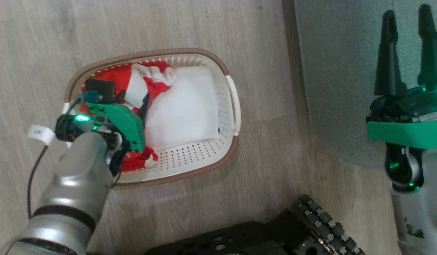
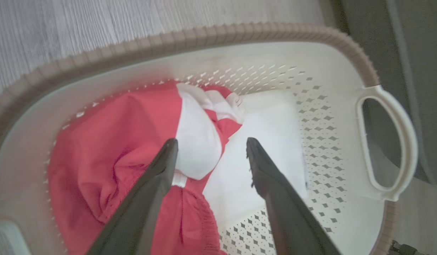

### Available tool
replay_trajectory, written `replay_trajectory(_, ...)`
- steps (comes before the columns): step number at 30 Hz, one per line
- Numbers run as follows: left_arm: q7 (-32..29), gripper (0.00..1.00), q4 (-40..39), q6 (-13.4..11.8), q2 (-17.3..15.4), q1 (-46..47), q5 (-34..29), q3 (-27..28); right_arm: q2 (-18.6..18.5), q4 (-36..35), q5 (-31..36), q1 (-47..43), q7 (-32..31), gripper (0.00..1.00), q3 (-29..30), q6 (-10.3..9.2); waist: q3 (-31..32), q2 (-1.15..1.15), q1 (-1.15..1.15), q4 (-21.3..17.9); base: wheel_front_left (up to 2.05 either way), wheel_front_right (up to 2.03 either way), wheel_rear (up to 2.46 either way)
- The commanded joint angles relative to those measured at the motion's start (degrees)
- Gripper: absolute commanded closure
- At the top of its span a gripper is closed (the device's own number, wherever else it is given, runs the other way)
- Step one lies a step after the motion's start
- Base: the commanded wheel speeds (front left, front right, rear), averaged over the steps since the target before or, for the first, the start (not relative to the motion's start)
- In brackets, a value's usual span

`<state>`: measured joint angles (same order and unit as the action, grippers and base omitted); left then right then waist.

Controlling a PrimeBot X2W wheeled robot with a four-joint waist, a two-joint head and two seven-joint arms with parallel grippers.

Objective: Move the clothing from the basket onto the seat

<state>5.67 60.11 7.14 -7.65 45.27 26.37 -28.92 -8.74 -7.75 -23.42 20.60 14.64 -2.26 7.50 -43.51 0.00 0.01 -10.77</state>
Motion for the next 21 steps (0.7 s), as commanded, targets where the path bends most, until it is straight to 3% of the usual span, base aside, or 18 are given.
replay_trajectory(1, -0.65, 0.0, 1.01, 0.34, -2.03, 1.12, 0.77, 1.02, 0.71, -2.37, 0.26, -0.28, 0.36, 0.0, -1.01, -0.01, -1.58, 0.0, -0.01, -1.32, 0.0, 0.0, 0.0)
replay_trajectory(13, -3.42, 0.0, 9.97, -0.13, -3.32, 8.65, 1.97, 1.02, 2.51, -2.72, 0.03, 1.66, 0.36, 0.0, -1.98, -0.01, -6.9, 0.0, -0.01, -4.73, 0.0, 0.0, 0.0)
replay_trajectory(21, -9.91, 0.0, 12.93, -2.46, -4.77, 10.21, 0.85, -0.86, 3.49, -2.72, -0.04, 2.37, 0.36, 0.0, -2.72, -0.01, -9.37, 0.0, -0.01, -7.38, 0.0, 0.0, 0.0)
